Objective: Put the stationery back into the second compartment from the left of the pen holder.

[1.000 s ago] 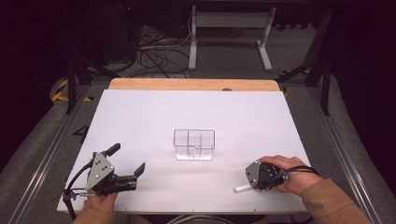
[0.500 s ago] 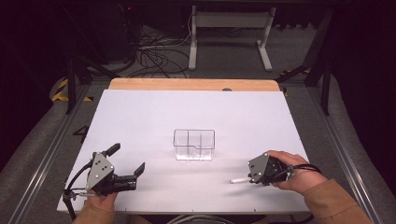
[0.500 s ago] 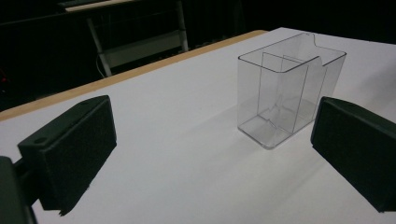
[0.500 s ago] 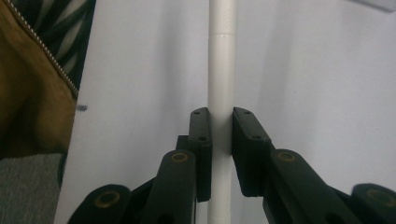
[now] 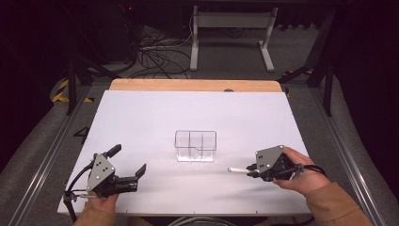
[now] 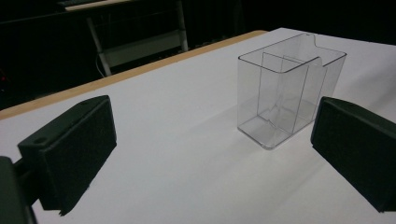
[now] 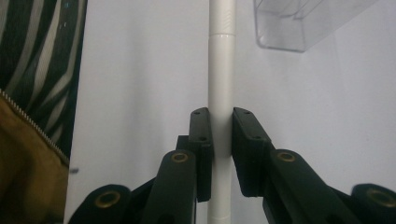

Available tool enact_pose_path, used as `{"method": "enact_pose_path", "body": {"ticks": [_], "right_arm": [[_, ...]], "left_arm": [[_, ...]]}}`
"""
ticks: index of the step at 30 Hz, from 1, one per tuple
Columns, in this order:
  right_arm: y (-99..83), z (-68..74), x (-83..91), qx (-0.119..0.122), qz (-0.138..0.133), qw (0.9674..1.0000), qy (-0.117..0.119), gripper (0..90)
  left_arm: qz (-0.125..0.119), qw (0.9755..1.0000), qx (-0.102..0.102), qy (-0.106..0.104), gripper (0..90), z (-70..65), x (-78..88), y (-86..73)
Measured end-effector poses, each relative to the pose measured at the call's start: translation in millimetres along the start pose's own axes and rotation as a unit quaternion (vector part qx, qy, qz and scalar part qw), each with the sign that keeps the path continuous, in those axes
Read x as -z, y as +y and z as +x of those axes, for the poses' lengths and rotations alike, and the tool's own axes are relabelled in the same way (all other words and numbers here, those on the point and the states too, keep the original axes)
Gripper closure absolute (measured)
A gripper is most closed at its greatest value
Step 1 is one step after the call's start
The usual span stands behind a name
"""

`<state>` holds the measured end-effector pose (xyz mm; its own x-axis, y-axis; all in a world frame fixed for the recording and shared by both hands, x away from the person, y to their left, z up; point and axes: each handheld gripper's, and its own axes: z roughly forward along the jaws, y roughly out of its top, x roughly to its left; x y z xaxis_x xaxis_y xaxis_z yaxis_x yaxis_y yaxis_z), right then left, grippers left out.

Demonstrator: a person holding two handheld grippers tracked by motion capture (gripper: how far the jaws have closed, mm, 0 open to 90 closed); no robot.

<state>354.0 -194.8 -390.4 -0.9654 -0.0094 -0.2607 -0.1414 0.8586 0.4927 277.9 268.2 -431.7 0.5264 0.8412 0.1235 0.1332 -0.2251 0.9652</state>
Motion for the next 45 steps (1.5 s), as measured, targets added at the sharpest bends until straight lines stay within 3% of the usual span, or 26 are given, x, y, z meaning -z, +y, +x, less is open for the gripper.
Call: {"method": "enact_pose_path", "body": {"ticks": [3, 6, 8, 12, 14, 16, 17, 18, 23, 27, 29, 32, 34, 35, 36, 38, 39, 40, 41, 42, 43, 45], "right_arm": [[2.2, 0.8, 3.1, -0.032, -0.026, 0.9989, -0.020, 79.2], [5.7, 1.1, 9.3, -0.060, -0.068, 0.9948, -0.046, 79.3], [6.5, 0.8, 10.9, -0.065, -0.078, 0.9935, -0.052, 79.2], [9.4, 0.3, 16.1, -0.102, -0.112, 0.9854, -0.077, 79.2], [11.7, 0.0, 17.8, -0.126, -0.135, 0.9788, -0.090, 79.3], [12.2, -0.4, 18.2, -0.132, -0.141, 0.9770, -0.091, 79.3], [13.3, -0.9, 18.7, -0.153, -0.159, 0.9702, -0.101, 79.3], [13.3, -0.9, 18.7, -0.153, -0.159, 0.9702, -0.101, 79.3], [17.1, -1.4, 20.9, -0.198, -0.209, 0.9522, -0.102, 79.3], [22.3, -1.6, 22.5, -0.214, -0.233, 0.9420, -0.114, 79.3], [25.2, -2.5, 21.9, -0.225, -0.239, 0.9380, -0.110, 79.3], [30.6, -2.5, 19.5, -0.250, -0.251, 0.9294, -0.105, 79.3], [35.1, -2.0, 17.6, -0.269, -0.257, 0.9212, -0.114, 79.3], [39.5, -1.7, 16.0, -0.282, -0.267, 0.9135, -0.122, 79.3], [39.5, -1.7, 16.0, -0.282, -0.267, 0.9135, -0.122, 79.3], [43.5, -2.4, 15.1, -0.299, -0.278, 0.9041, -0.126, 79.3], [47.0, -3.3, 14.7, -0.321, -0.286, 0.8943, -0.126, 79.4], [47.0, -3.3, 14.7, -0.321, -0.286, 0.8943, -0.126, 79.4], [50.1, -3.6, 13.8, -0.334, -0.294, 0.8860, -0.130, 79.4], [50.1, -3.6, 13.8, -0.334, -0.294, 0.8860, -0.130, 79.4], [52.9, -2.6, 12.3, -0.341, -0.302, 0.8794, -0.137, 79.4], [55.6, -1.5, 11.0, -0.348, -0.307, 0.8743, -0.142, 79.4]], "left_arm": [[0.000, 1.0000, 0.000, 0.000, 0.9, 0.1, 0.2, 0.1], [-0.001, 1.0000, 0.001, 0.000, 0.9, 0.3, 0.2, 0.1], [-0.001, 1.0000, 0.000, 0.001, 0.9, 0.6, 0.3, 0.1], [-0.001, 1.0000, 0.000, 0.001, 0.9, 0.5, 0.4, 0.1], [-0.001, 1.0000, 0.000, 0.001, 0.9, 0.5, 0.4, 0.2], [-0.001, 1.0000, 0.000, 0.001, 0.9, 0.5, 0.4, 0.2], [-0.001, 1.0000, -0.001, 0.001, 0.9, 0.5, 0.5, 0.2], [-0.001, 1.0000, -0.001, 0.001, 0.9, 0.5, 0.5, 0.2], [-0.001, 1.0000, -0.001, 0.001, 0.9, 0.6, 0.5, 0.2], [-0.001, 1.0000, -0.001, 0.001, 0.9, 0.6, 0.5, 0.2], [-0.001, 1.0000, -0.002, 0.001, 0.9, 0.5, 0.5, 0.1], [0.001, 1.0000, -0.002, 0.001, 0.9, 0.6, 0.6, 0.2], [-0.001, 1.0000, -0.002, 0.001, 0.9, 0.5, 0.5, 0.1], [-0.001, 1.0000, -0.001, 0.001, 0.9, 0.4, 0.6, 0.1], [0.000, 1.0000, -0.001, 0.001, 0.9, 0.4, 0.7, 0.1], [-0.001, 1.0000, -0.003, 0.002, 0.9, 0.7, 0.8, 0.1], [-0.001, 1.0000, -0.003, 0.002, 0.9, 0.8, 0.8, 0.1], [-0.001, 1.0000, -0.003, 0.002, 0.9, 0.9, 0.9, 0.1], [-0.001, 1.0000, -0.003, 0.002, 0.9, 1.0, 0.9, 0.1], [0.000, 1.0000, -0.003, 0.002, 0.9, 1.0, 0.8, 0.1], [-0.001, 1.0000, -0.003, 0.002, 0.9, 1.0, 0.9, 0.1], [-0.001, 1.0000, -0.003, 0.002, 0.9, 1.0, 1.0, 0.2]]}}
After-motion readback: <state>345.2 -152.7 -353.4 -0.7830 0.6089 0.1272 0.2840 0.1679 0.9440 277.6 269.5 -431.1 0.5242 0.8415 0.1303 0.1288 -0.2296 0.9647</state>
